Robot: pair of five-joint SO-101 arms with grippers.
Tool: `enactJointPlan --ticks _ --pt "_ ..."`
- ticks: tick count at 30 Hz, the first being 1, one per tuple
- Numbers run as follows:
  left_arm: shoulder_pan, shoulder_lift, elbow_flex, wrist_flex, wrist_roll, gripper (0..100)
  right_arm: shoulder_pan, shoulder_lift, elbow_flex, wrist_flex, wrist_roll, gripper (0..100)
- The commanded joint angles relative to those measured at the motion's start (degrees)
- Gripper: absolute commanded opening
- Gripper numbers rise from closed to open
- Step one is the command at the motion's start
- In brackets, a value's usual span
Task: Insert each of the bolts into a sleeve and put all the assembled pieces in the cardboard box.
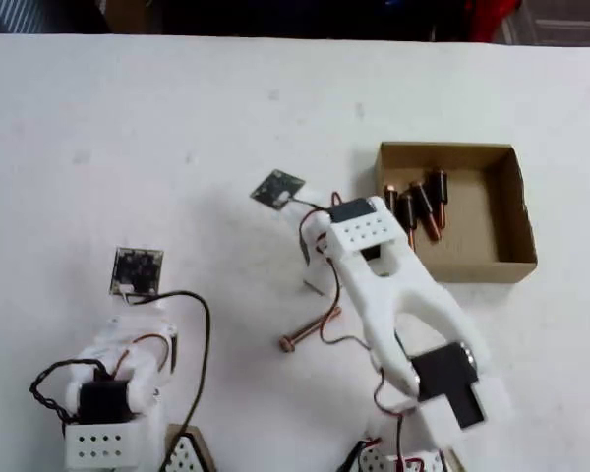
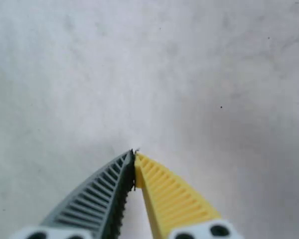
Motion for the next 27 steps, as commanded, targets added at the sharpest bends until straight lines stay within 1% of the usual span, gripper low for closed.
enactJointPlan --ticks 1,5,9,11,19,23,27 --pt "0.4 -0.6 -0.2 0.4 -0.6 3 -1.9 -9.1 -0.6 3.1 0.3 1.7" --pt "0.4 -0.6 -0.2 0.4 -0.6 3 -3.6 -15.5 -0.4 3.4 -0.4 1.7" --pt "0.4 -0.6 -0.2 0.4 -0.6 3 -6.0 -21.8 -0.4 5.7 -8.3 1.7" --pt "0.4 -0.6 -0.2 0.4 -0.6 3 -7.1 -25.4 -0.4 7.0 -10.4 1.7" --pt "0.4 -0.6 -0.2 0.4 -0.6 3 -7.1 -44.6 0.0 16.4 -11.2 1.7" --pt "0.4 -0.6 -0.2 0.4 -0.6 3 -7.1 -56.7 6.8 16.5 -11.2 1.7" --pt "0.4 -0.6 -0.2 0.4 -0.6 3 -7.0 -69.1 18.2 10.9 -11.1 1.7"
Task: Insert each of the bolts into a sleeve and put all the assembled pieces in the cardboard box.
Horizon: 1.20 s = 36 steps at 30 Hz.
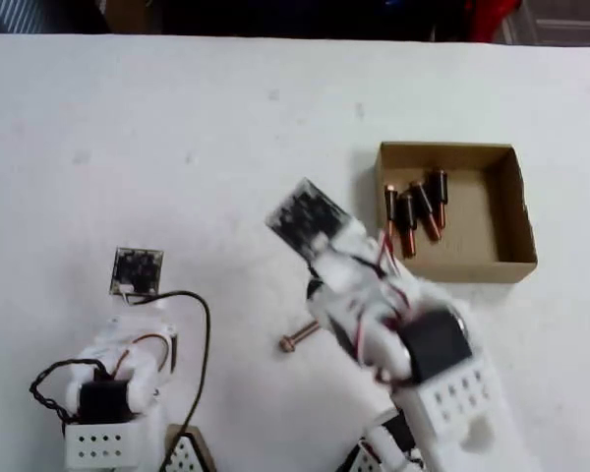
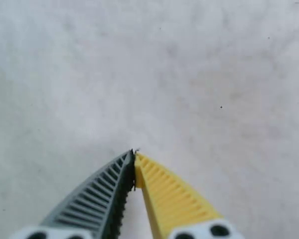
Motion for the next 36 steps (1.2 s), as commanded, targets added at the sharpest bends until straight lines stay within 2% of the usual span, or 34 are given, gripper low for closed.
enactJointPlan --ticks 1,8,17,22,36 --pt "0.4 -0.6 -0.2 0.4 -0.6 3 0.0 -15.1 11.3 -6.5 -0.4 1.7" --pt "0.4 -0.6 -0.2 0.4 -0.6 3 0.0 -28.3 27.9 -19.3 -0.4 1.7" --pt "0.4 -0.6 -0.2 0.4 -0.6 3 3.9 -29.0 37.2 -29.6 -0.5 1.7" --pt "0.4 -0.6 -0.2 0.4 -0.6 3 4.2 -29.0 42.5 -35.8 -5.2 1.7" --pt "0.5 -0.6 -0.2 0.4 -0.6 3 4.1 -29.4 46.6 -37.1 -5.6 1.7"
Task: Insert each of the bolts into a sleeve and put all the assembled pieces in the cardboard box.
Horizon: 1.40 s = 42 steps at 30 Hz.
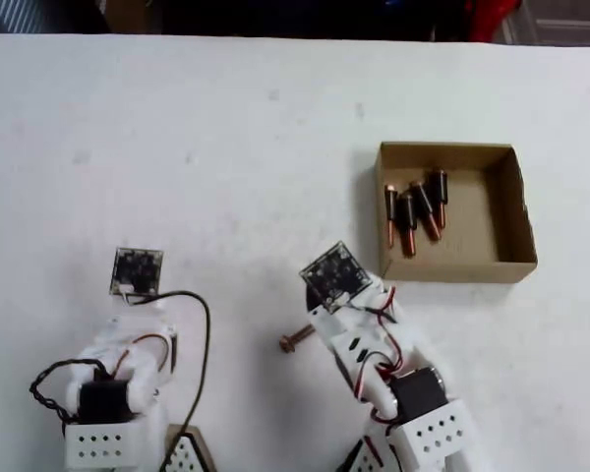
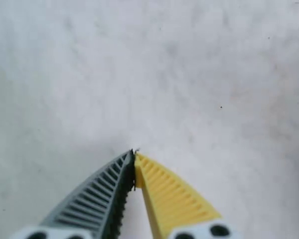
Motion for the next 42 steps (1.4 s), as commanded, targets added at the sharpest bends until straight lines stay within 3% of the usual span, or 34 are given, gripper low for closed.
enactJointPlan --ticks 1,42 --pt "0.6 -0.6 -0.2 0.4 -0.4 3 0.7 -0.9 -0.4 -1.5 -0.6 1.7" --pt "0.5 -0.6 -0.2 0.4 -0.4 2 0.9 -0.9 3.1 -5.8 -0.2 1.7"
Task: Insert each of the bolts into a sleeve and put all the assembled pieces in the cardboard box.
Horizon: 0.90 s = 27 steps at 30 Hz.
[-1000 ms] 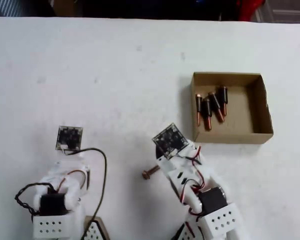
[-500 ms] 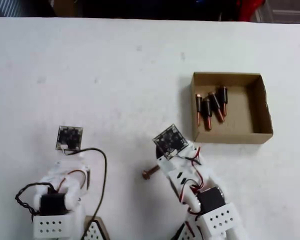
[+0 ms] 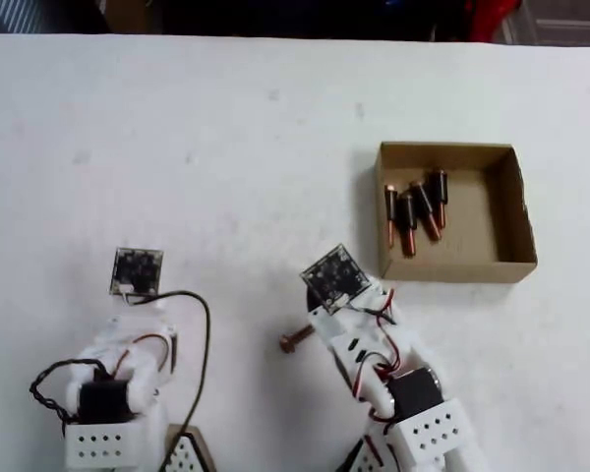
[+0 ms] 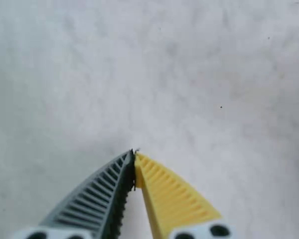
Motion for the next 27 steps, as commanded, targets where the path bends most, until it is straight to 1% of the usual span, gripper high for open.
enactJointPlan --ticks 1,10,15,18,19,20,23,25,27 --pt "0.7 -0.6 -0.2 0.4 -0.4 2 0.4 -0.9 -0.8 -1.2 -0.2 1.7" --pt "0.7 -0.6 -0.2 0.2 -0.3 2 0.4 -0.9 -0.7 -1.1 -0.2 1.7" --pt "0.0 -0.6 -0.2 -5.5 -0.7 2 0.6 -0.9 -0.7 -1.1 -0.4 1.7" --pt "-2.3 -0.6 -0.2 -8.5 -1.0 3 3.0 -0.9 -0.8 -1.5 -0.6 1.7" --pt "-3.9 -0.6 -0.2 -9.6 -2.5 3 3.7 -1.0 -0.9 -1.5 -0.6 1.7" --pt "-5.1 -0.6 -0.2 -11.0 -6.2 3 4.0 -1.0 -0.9 -1.5 -0.7 1.7" --pt "-9.0 -0.6 -0.2 -16.4 -21.4 3 4.0 -1.0 -0.9 -1.5 -0.7 1.7" --pt "-11.1 -0.7 -0.2 -19.3 -28.9 3 4.3 -1.0 -0.8 -1.5 -0.7 1.7" --pt "-11.9 -0.7 -0.2 -20.7 -31.6 3 4.4 -1.0 -0.7 -1.5 -0.7 1.7"
